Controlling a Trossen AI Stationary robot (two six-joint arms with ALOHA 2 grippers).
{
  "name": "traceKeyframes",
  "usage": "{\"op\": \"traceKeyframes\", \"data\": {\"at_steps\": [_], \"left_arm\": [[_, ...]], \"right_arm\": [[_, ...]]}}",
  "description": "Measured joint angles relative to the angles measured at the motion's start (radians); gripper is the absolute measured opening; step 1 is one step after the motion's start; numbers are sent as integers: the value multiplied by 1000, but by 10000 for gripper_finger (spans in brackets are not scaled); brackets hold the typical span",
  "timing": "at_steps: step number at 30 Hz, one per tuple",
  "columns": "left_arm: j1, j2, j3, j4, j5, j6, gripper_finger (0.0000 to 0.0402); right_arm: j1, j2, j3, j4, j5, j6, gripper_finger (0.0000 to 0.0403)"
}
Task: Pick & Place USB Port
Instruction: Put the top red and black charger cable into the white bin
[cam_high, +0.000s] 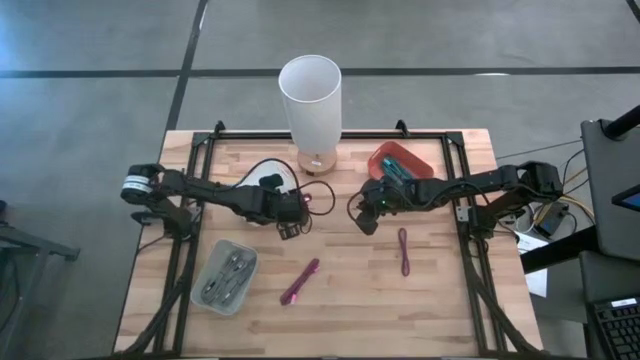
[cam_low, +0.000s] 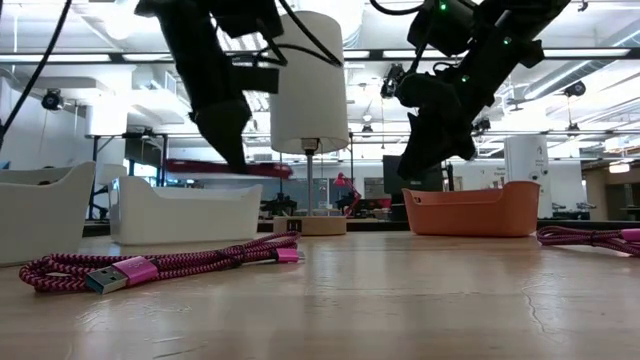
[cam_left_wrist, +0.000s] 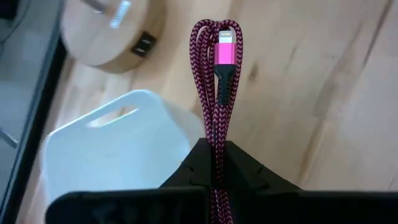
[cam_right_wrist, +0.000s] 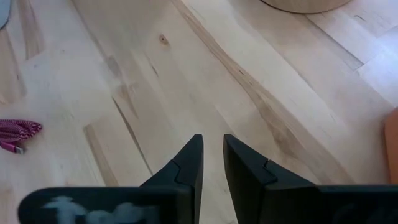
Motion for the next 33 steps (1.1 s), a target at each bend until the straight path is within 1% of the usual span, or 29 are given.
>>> {"op": "traceKeyframes", "data": {"at_steps": [9,14,22,27,30,33], "left_arm": [[0,-97,-10,-116,-103,-98,18],[3,-130,-78,-119,-104,-125,19],[38,-135,-168,-89,-110,-136,19],[99,-135,-209,-59,-67,-126,19],[126,-135,-229,-12,-47,-100,19],[153,-135,-257,53,14,-68,19]], "right_arm": [[0,0,0,23,0,0,54],[0,0,0,25,0,0,53],[0,0,0,48,1,1,52],[0,0,0,51,1,1,52],[0,0,0,51,1,1,52],[0,0,0,51,1,1,52]]}}
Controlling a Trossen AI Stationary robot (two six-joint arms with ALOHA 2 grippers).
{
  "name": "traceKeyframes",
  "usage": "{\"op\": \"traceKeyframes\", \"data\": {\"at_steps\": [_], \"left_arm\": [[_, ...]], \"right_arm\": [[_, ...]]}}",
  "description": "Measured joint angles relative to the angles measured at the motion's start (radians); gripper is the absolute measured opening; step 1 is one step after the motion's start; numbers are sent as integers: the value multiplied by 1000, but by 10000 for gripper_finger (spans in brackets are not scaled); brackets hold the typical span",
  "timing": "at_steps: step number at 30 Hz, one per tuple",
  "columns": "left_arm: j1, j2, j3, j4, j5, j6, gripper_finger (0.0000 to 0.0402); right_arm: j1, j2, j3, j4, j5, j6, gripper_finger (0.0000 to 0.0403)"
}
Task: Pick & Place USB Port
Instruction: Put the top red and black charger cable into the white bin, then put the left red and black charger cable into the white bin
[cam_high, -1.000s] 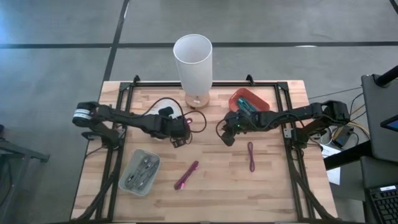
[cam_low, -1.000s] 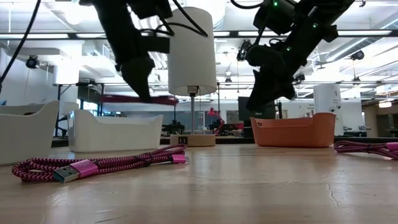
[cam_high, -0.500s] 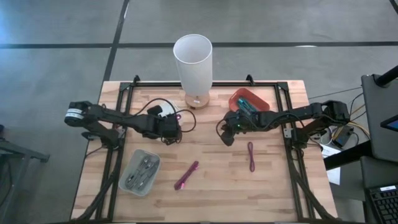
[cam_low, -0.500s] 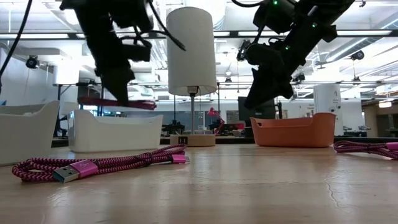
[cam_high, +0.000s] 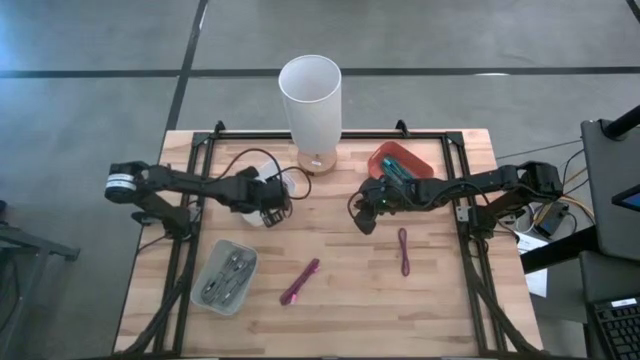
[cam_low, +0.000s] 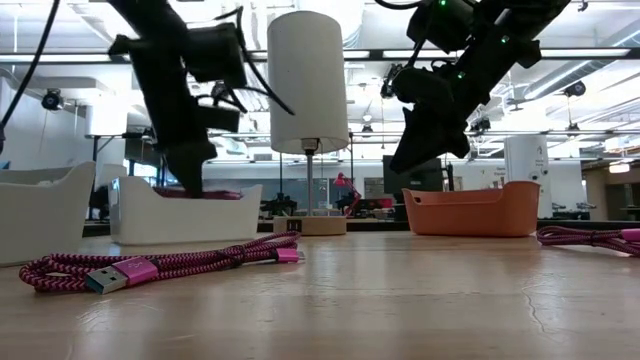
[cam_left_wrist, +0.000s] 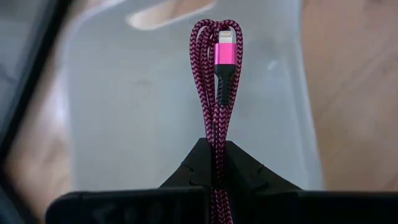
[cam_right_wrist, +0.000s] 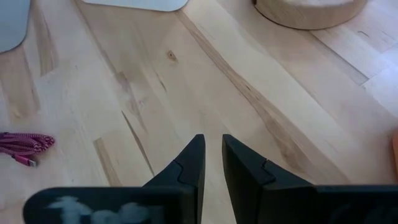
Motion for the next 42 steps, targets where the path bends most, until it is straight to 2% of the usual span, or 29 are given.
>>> {"op": "traceKeyframes", "data": {"at_steps": [3,12,21,31,42], "left_arm": [[23,0,-38,70,62,28,19],[50,0,-104,124,108,31,20],[54,0,-145,188,139,35,51],[54,0,-124,187,139,33,82],[46,0,-22,179,142,4,84]], "right_arm": [[0,0,0,0,0,0,52],[0,0,0,0,0,0,52],[0,0,0,0,0,0,52],[0,0,0,0,0,0,52],[0,0,0,0,0,0,52]]}}
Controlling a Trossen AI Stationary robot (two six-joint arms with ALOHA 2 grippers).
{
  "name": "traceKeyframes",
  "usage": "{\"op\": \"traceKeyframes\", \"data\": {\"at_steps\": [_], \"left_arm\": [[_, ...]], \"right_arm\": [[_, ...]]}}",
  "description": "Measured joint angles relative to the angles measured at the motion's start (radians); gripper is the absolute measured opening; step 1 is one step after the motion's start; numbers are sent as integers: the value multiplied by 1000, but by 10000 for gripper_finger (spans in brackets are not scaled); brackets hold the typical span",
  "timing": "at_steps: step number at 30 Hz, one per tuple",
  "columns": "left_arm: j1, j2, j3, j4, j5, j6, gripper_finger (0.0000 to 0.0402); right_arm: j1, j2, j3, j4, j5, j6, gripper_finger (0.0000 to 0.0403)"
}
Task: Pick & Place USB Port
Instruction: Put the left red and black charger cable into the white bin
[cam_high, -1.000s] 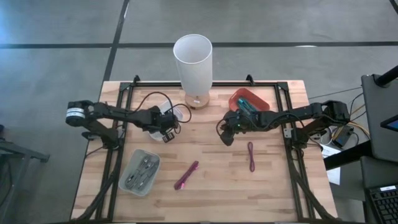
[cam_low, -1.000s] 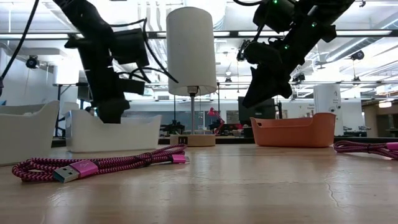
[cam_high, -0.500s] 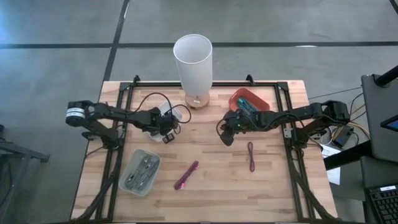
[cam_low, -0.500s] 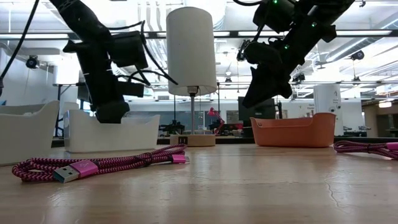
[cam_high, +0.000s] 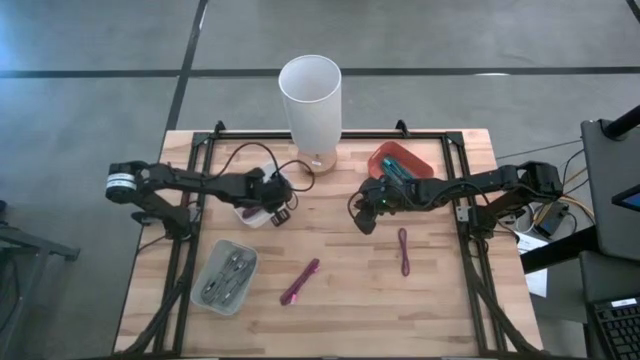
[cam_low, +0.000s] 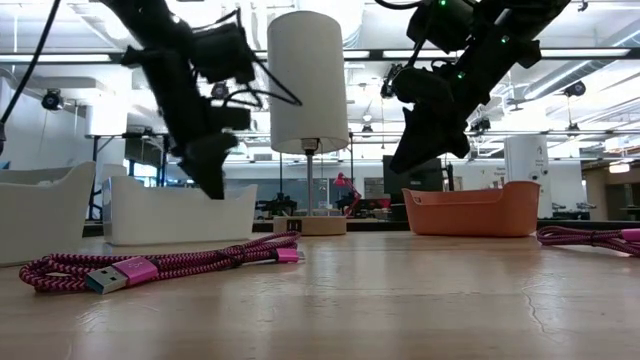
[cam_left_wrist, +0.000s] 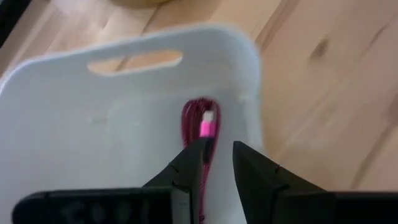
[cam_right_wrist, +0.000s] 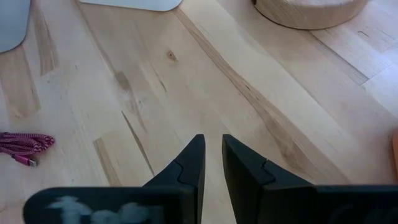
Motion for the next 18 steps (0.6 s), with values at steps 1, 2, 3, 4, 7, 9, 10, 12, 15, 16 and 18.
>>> {"op": "traceKeyframes", "data": {"at_steps": [1,2,3,4,7,9,10,12,15,16,18], "left_arm": [[-3,-1,11,-3,3,-7,85],[-8,-1,22,-8,5,-11,85],[-12,-1,34,-13,10,-14,85],[-17,-1,46,-20,16,-16,85],[-37,-2,78,-33,22,-31,85],[-54,-2,92,-37,23,-45,85],[-65,-2,98,-38,29,-55,85],[-88,-2,106,-37,56,-84,85],[-132,-2,108,-37,91,-140,85],[-149,-2,107,-37,93,-155,85],[-182,-2,103,-37,94,-191,85]], "right_arm": [[0,0,0,0,0,0,52],[0,0,0,0,0,0,52],[0,0,0,0,0,0,52],[0,0,0,0,0,0,52],[0,0,0,0,0,0,52],[0,0,0,0,0,0,52],[0,0,0,-1,0,0,52],[0,0,0,0,0,0,52],[0,0,0,0,0,0,52],[0,0,-1,0,0,0,52],[0,0,-1,0,0,0,52]]}}
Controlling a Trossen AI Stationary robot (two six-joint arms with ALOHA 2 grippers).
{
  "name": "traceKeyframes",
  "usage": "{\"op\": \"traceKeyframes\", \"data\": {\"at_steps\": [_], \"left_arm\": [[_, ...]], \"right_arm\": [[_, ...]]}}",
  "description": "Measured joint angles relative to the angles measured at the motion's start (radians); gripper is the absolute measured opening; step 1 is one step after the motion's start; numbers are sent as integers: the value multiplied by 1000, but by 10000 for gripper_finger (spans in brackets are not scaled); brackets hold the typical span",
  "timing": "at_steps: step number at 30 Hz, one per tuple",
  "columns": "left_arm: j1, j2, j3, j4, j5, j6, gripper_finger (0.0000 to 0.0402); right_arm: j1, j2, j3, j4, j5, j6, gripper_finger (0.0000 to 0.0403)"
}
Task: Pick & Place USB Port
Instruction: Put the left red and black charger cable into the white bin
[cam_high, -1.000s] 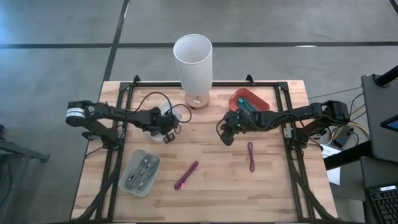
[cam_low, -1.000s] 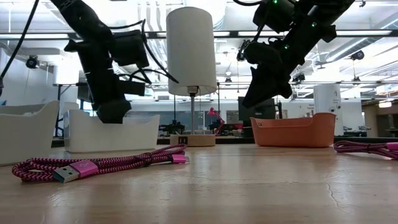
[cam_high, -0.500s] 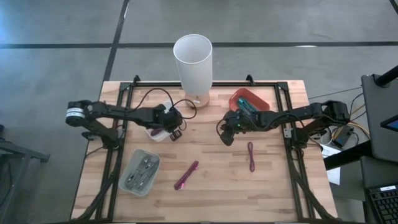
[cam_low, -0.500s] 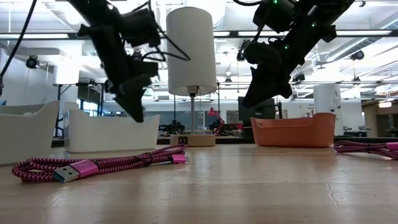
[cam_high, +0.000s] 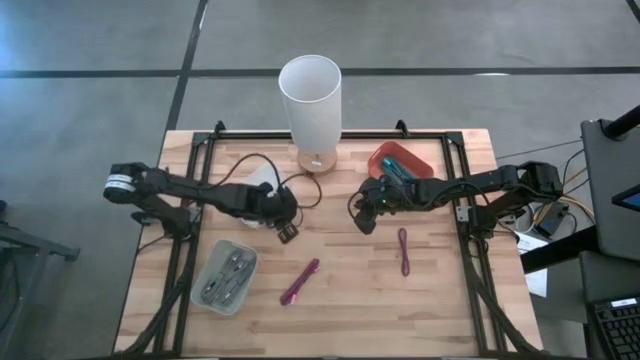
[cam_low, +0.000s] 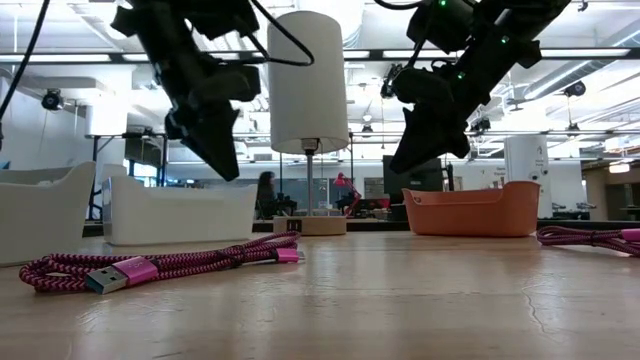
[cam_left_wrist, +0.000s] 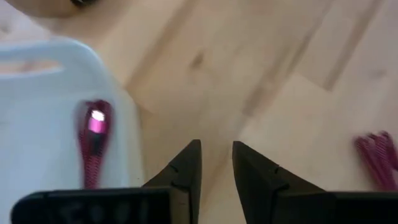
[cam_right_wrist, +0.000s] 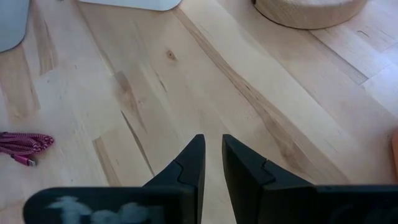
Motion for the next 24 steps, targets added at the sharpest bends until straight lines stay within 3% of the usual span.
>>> {"op": "traceKeyframes", "data": {"at_steps": [10,24], "left_arm": [[-166,51,-5,181,10,-92,85],[-268,195,-5,348,137,-92,85]], "right_arm": [[0,0,0,0,1,0,52],[0,0,0,0,1,0,52]]}}
